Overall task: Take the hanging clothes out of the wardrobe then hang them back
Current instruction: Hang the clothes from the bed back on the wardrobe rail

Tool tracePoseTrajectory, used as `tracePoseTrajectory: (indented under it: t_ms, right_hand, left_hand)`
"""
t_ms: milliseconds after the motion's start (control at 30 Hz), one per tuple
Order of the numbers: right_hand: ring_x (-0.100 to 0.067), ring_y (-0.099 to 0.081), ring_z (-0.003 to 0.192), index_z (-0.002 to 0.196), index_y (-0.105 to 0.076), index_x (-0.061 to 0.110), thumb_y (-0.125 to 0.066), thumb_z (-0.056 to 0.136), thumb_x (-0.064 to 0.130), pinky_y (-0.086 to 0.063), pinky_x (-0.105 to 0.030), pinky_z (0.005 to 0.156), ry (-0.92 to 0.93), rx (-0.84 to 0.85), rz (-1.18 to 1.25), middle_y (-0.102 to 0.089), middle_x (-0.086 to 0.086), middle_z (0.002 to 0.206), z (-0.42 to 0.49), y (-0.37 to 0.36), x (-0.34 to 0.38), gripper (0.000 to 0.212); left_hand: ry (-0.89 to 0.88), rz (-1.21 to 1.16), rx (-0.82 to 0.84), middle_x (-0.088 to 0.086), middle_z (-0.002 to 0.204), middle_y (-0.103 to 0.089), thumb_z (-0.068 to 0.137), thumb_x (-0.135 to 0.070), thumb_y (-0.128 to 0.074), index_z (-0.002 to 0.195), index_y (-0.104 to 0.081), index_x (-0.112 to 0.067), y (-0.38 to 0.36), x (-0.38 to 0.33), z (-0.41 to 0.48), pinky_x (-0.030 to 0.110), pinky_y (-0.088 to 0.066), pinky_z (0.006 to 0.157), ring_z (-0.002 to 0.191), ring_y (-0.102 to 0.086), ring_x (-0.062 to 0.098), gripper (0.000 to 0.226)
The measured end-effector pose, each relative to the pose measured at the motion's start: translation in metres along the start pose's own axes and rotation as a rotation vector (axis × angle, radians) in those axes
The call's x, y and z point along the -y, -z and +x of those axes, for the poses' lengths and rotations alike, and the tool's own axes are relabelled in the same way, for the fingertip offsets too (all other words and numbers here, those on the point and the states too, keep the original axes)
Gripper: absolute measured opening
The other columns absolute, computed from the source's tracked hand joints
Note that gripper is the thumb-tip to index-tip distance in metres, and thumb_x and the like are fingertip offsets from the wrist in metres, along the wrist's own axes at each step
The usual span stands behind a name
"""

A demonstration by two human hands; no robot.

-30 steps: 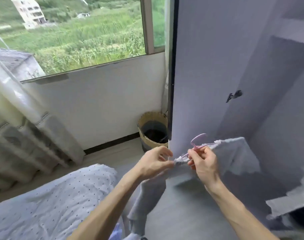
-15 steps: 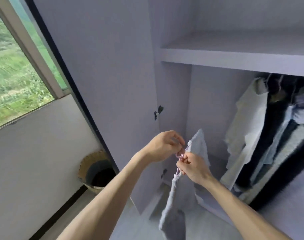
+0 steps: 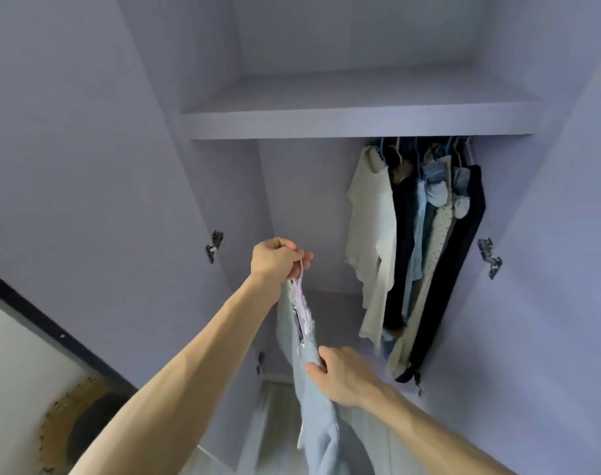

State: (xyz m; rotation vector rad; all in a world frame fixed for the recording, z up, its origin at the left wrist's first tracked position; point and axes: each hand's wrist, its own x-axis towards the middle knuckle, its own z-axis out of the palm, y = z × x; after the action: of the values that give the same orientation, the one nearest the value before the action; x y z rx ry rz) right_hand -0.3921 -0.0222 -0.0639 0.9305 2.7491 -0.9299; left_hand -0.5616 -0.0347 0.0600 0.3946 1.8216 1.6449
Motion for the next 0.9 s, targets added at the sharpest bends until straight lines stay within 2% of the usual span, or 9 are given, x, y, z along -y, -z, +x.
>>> tracePoseTrajectory:
  t_ms: [100,233,367,433,500,600,700,800,900]
  right_hand:
    - [-0.028,-0.042,0.073,0.069,-0.027,0.018,-0.04,0.099,0.04,-0.025,-0.035,0.064,0.026,-0.057,-0.007,-0.036,0.003,0.063,0.004,0.01,-0.002,0.041]
    - [-0.032,-0.052,0.073,0.068,-0.028,0.019,-0.035,0.102,0.043,-0.033,-0.036,0.063,0.017,-0.137,-0.119,-0.045,-0.001,0.066,0.008,0.018,-0.008,0.042]
    - [-0.027,-0.049,0.077,0.068,-0.027,0.024,-0.034,0.104,0.044,-0.035,-0.036,0.067,-0.061,-0.068,-0.204,-0.045,-0.001,0.074,0.01,0.025,-0.008,0.042]
    - [-0.026,-0.061,0.072,0.072,-0.032,0.022,-0.037,0.103,0.035,-0.039,-0.038,0.067,-0.073,0.005,-0.142,-0.055,-0.005,0.075,0.014,0.034,-0.005,0.034]
    - [-0.015,-0.066,0.054,0.079,-0.035,0.021,-0.036,0.1,0.026,-0.043,-0.037,0.061,-0.075,0.064,-0.061,-0.065,-0.012,0.079,0.02,0.042,-0.001,0.022]
    - [-0.012,-0.064,0.048,0.083,-0.036,0.02,-0.038,0.098,0.022,-0.045,-0.038,0.058,-0.085,0.082,0.095,-0.059,-0.005,0.073,0.034,0.047,0.0,0.015]
    - [-0.015,-0.061,0.048,0.084,-0.038,0.019,-0.044,0.099,0.021,-0.045,-0.036,0.056,-0.085,0.053,0.287,-0.054,-0.003,0.069,0.052,0.055,-0.004,0.016]
    - [-0.013,-0.055,0.048,0.086,-0.041,0.019,-0.046,0.101,0.02,-0.042,-0.03,0.052,-0.077,0.012,0.36,-0.05,0.0,0.071,0.072,0.071,-0.009,0.015]
    - [-0.011,-0.055,0.048,0.099,-0.047,0.007,-0.046,0.101,0.021,-0.04,-0.027,0.052,-0.079,-0.024,0.356,-0.05,-0.002,0.077,0.097,0.091,-0.016,0.015]
  left_hand:
    - [-0.011,-0.032,-0.028,0.015,0.076,-0.071,0.091,0.012,-0.053,0.072,-0.043,-0.015,-0.002,-0.012,0.008,0.021,-0.039,0.043,0.051,-0.063,0.017,0.035]
    - [-0.038,-0.078,-0.038,0.013,0.07,-0.071,0.091,0.012,-0.054,0.072,-0.043,-0.016,0.003,-0.026,0.022,0.021,-0.039,0.044,0.053,-0.064,0.017,0.035]
    - [-0.039,-0.022,0.001,0.014,0.079,-0.074,0.091,0.008,-0.056,0.072,-0.046,-0.016,0.005,-0.025,0.032,0.02,-0.044,0.047,0.06,-0.067,0.018,0.033]
    - [-0.047,0.011,0.037,0.015,0.083,-0.074,0.092,0.007,-0.057,0.072,-0.046,-0.015,0.004,-0.023,0.037,0.02,-0.045,0.046,0.059,-0.067,0.016,0.032]
    - [-0.059,0.031,0.065,0.015,0.084,-0.074,0.092,0.007,-0.057,0.072,-0.047,-0.015,0.002,-0.025,0.043,0.018,-0.046,0.046,0.059,-0.066,0.015,0.032]
    - [-0.081,0.048,0.115,0.015,0.088,-0.074,0.092,0.006,-0.058,0.075,-0.049,-0.015,-0.002,-0.032,0.055,0.018,-0.045,0.047,0.06,-0.065,0.014,0.029]
    - [-0.113,0.18,0.219,0.012,0.089,-0.07,0.092,-0.001,-0.058,0.087,-0.057,-0.016,-0.011,-0.048,0.07,0.019,-0.047,0.053,0.068,-0.062,0.018,0.016]
    - [-0.163,0.413,0.356,0.004,0.099,-0.07,0.092,-0.016,-0.062,0.103,-0.064,-0.023,-0.015,-0.07,0.092,0.024,-0.052,0.07,0.085,-0.065,0.016,0.013]
    - [-0.455,0.712,0.299,-0.008,0.114,-0.067,0.092,-0.016,-0.061,0.115,-0.063,-0.025,-0.018,-0.093,0.119,0.019,-0.047,0.074,0.097,-0.062,0.011,0.025]
